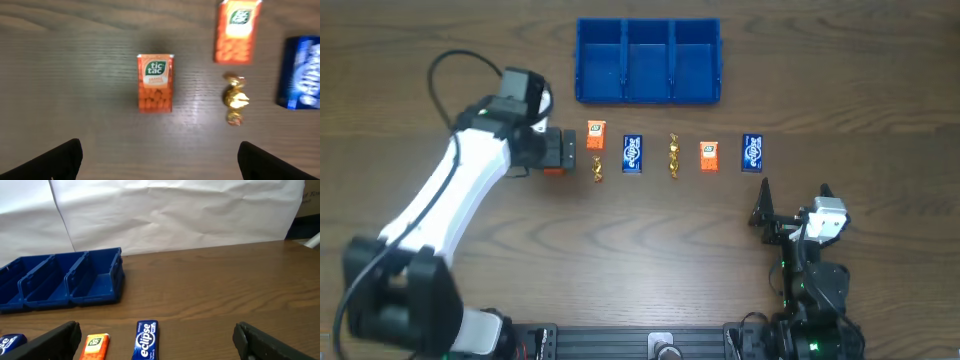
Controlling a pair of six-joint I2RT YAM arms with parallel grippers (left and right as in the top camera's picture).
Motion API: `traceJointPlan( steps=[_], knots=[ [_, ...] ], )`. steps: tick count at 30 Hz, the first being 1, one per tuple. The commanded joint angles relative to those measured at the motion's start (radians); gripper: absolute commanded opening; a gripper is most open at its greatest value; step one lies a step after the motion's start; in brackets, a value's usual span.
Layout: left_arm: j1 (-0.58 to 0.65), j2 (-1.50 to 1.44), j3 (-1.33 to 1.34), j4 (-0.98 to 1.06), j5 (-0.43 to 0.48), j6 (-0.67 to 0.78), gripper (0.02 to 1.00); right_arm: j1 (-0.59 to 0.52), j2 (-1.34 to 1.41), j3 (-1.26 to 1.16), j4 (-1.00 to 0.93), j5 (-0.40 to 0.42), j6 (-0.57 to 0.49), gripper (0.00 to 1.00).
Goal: Sort Candies Into Trays
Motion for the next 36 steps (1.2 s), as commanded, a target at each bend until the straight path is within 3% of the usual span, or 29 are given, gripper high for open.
traceJointPlan(
  steps=[1,17,33,36],
  knots=[
    [-0.002,0.141,0.014,0.052,-0.026,0.029,0.998,-0.004,-0.007,-0.004,-0.002,0.003,-0.006,0.998],
    [-0.001,0.261,0.013,0.144,-0.084,0.027,0.998,-0.004,-0.007,-0.004,-0.002,0.003,-0.006,0.998],
    [0.000,0.311,0.013,0.185,-0.061,-0.018,0.998,-0.004,-0.007,-0.004,-0.002,0.003,-0.006,0.998],
    [0.000,0.311,0.013,0.188,-0.043,-0.024,0.915,-0.004,-0.007,-0.004,-0.002,0.003,-0.006,0.998]
  ],
)
